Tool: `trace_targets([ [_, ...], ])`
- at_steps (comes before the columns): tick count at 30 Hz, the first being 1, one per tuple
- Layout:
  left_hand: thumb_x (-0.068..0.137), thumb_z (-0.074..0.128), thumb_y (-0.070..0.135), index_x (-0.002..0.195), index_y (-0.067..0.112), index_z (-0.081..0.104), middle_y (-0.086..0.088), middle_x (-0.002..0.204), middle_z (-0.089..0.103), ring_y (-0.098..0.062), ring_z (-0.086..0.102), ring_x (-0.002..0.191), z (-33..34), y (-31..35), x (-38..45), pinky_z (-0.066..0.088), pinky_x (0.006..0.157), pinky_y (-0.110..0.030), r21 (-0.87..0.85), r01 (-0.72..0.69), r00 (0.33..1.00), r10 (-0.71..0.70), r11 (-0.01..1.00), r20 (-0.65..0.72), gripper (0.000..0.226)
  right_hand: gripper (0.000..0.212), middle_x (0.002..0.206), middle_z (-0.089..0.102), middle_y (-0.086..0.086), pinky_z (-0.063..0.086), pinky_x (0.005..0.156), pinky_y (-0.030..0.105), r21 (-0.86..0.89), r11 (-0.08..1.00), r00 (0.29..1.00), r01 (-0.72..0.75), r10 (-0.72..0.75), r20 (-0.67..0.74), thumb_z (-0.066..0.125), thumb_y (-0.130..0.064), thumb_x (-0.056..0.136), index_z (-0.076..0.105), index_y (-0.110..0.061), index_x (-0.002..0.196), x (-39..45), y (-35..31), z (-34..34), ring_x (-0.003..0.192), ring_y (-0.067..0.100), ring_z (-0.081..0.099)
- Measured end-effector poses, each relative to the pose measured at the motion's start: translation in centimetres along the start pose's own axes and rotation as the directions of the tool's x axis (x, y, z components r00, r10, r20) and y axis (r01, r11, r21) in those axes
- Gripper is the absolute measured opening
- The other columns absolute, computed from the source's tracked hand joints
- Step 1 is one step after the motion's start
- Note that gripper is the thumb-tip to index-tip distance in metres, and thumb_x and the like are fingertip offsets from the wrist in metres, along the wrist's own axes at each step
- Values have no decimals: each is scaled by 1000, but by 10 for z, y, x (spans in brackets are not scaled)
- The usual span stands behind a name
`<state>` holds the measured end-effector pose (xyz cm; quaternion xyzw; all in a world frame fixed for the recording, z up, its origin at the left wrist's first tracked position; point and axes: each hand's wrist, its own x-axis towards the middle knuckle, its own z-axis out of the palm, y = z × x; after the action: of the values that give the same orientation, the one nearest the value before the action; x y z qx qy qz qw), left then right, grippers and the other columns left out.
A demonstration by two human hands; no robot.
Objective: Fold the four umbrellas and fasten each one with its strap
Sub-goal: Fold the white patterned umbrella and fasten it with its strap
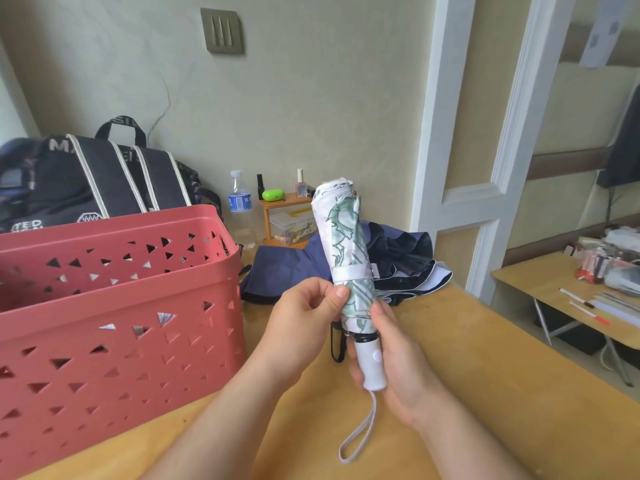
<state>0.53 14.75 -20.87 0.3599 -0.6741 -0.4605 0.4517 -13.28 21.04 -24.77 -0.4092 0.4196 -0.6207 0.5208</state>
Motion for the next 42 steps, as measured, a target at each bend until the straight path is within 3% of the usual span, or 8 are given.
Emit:
trace_targets([
  [5,100,69,27,86,11,69,-9,76,68,-15,59,72,15,-1,-6,48,74,-35,-105,56,998,-58,993,-16,22,44,64,50,6,29,48,27,-56,997,991,-49,42,-124,41,-65,100,66,-30,111,-2,2,4,44,17,37],
  [9,98,72,23,85,9,69,-20,75,70,-21,59,65,20,5,-13,44,68,-38,-127,76,997,-80,989,-22,19,34,65,48,9,27,50,28,-21,998,993,-57,55,-108,48,-62,99,68,-37,110,-3,-1,3,42,16,34],
  [14,100,69,29,92,11,70,-17,88,75,-27,70,76,14,6,-11,58,82,-45,-135,38,998,-45,990,-49,19,60,63,43,10,26,48,28,42,996,997,-78,78,-13,46,-72,89,70,-21,111,-3,-4,4,39,17,31],
  [21,98,71,32,94,21,72,3,84,76,-8,70,78,9,14,-8,55,75,-26,-22,-67,998,67,997,-5,12,69,55,36,12,27,48,32,134,990,999,-42,39,21,28,-77,93,72,-25,79,-3,-7,4,40,21,36],
  [25,96,72,45,92,20,67,3,82,74,-8,65,72,10,15,-9,55,72,-29,32,-18,1000,18,999,5,25,74,61,46,13,31,46,29,22,1000,1000,15,-14,-28,35,-87,87,70,-23,103,-3,-3,2,39,19,36],
  [31,96,75,27,95,8,63,-2,81,70,-12,62,61,6,14,-6,50,58,-22,-34,19,1000,-20,999,-10,22,59,82,61,19,44,51,33,-64,990,990,127,-130,-50,48,-69,87,62,-24,123,0,2,5,58,25,53],
  [37,95,74,28,99,23,58,11,89,68,0,67,65,12,16,-14,47,59,-12,285,-119,988,142,951,-61,18,61,105,61,14,43,64,40,21,991,989,131,-129,-77,56,-74,90,64,-31,132,5,5,4,82,25,55],
  [42,95,67,49,106,30,70,15,103,64,-4,63,89,11,7,-11,49,80,-25,569,-213,955,292,794,-49,22,34,112,73,13,44,71,46,-58,976,962,209,-216,-165,47,-56,102,63,-42,129,5,5,7,88,29,61],
])
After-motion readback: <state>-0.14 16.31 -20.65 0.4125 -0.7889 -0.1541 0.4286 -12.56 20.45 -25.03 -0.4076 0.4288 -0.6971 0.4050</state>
